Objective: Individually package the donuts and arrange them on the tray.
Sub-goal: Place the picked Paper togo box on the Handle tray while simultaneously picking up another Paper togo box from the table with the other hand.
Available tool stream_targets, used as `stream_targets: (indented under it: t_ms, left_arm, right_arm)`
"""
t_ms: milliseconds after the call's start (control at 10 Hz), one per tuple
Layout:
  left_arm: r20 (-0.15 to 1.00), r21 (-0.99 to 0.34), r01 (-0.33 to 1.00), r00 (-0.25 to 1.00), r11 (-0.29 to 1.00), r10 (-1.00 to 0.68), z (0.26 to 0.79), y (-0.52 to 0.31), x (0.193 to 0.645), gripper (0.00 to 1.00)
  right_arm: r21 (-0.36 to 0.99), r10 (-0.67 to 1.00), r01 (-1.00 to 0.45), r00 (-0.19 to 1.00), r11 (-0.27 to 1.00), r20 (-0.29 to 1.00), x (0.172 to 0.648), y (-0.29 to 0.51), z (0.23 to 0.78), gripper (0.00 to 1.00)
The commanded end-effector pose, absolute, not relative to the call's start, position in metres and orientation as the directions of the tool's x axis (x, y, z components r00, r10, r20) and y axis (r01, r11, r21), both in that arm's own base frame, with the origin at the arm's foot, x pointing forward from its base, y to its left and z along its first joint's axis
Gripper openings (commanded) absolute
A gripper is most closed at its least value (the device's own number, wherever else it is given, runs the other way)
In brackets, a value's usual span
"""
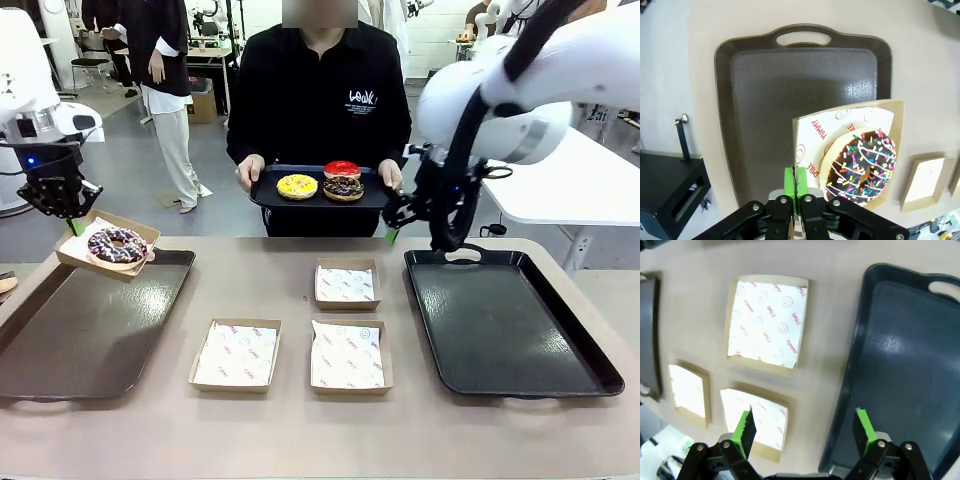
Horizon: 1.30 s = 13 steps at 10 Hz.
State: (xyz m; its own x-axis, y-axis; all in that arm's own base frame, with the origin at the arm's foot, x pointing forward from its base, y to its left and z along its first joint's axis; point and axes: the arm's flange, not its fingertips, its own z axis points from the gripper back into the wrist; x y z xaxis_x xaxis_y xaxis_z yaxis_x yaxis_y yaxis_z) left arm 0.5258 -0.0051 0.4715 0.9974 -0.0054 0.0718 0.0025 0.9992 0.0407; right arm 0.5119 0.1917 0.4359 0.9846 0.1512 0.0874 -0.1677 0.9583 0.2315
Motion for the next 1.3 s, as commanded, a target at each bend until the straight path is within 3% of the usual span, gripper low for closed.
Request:
stream_targets:
  t_ms: [0, 500, 1200]
  left_arm:
    - [0.066, 0.083, 0.026, 0.997, 0.996, -0.032, 0.455, 0.002, 0.532, 0.01]
    - [0.045, 0.066, 0.017, 0.999, 0.998, -0.020, 0.450, -0.001, 0.532, 0.01]
    - [0.045, 0.066, 0.017, 0.999, 0.998, -0.020, 0.450, -0.001, 0.532, 0.01]
  right_arm:
    - [0.166, 0.117, -0.128, 0.990, 0.978, 0.073, 0.539, 0.215, 0.417, 1.00]
    - [0.058, 0.078, -0.083, 0.994, 0.995, 0.078, 0.560, 0.270, 0.360, 1.00]
    - [0.082, 0.102, -0.107, 0.993, 0.991, 0.058, 0.554, 0.268, 0.356, 1.00]
